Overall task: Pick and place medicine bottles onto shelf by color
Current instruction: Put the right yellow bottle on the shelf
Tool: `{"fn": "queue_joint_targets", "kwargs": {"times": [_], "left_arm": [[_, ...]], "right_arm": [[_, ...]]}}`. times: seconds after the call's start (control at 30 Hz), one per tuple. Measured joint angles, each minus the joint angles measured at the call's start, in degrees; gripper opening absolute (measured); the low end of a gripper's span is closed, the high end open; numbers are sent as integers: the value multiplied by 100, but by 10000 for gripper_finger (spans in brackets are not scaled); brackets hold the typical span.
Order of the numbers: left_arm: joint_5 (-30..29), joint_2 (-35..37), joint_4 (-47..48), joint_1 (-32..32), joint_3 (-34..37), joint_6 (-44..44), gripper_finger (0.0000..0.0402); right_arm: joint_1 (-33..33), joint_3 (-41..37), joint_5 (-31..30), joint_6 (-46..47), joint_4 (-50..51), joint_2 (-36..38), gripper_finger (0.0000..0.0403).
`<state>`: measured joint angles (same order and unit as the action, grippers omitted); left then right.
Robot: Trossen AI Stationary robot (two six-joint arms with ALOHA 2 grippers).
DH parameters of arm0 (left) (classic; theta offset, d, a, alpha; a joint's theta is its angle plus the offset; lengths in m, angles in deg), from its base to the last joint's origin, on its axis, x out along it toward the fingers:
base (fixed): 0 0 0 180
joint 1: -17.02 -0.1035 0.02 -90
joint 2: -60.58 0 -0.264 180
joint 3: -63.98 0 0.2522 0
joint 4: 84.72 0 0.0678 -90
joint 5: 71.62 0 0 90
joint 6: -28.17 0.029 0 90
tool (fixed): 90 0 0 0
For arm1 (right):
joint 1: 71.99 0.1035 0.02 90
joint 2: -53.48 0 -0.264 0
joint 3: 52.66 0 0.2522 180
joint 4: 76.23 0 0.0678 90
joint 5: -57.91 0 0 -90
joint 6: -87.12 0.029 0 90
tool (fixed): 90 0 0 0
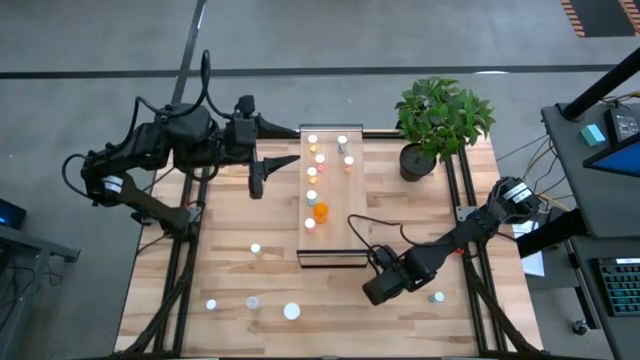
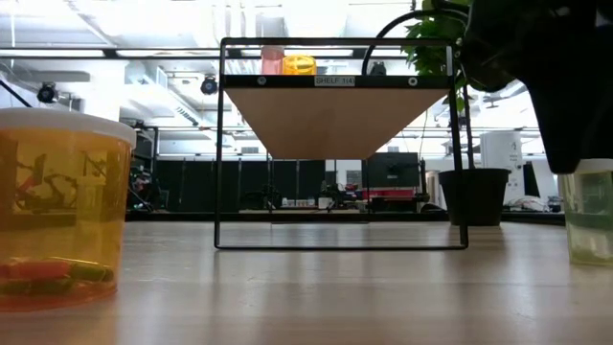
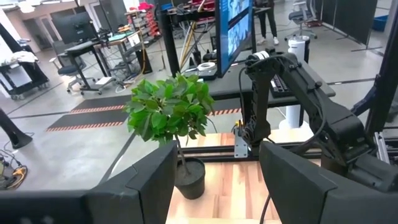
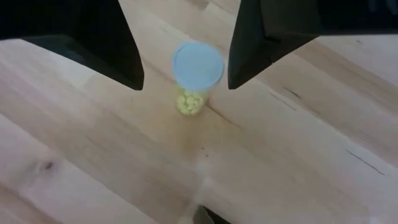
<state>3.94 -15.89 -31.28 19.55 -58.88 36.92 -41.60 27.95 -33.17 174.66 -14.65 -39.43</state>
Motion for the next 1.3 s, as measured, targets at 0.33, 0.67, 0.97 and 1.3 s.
{"fn": "queue_joint_targets", "kwargs": {"times": [0.33,0.67,0.97,1.3], "left_arm": [[-106,-2,-79,0,0,2,211],[-108,-2,-195,0,0,4,211],[-106,-28,-182,0,0,7,211],[-106,-28,-180,0,0,7,211]], "right_arm": [[-2,-127,93,113,-212,0,152],[-2,-63,174,45,-162,37,110],[-2,242,1093,-207,477,1042,113],[-443,2234,329,-546,2841,1601,111]]}}
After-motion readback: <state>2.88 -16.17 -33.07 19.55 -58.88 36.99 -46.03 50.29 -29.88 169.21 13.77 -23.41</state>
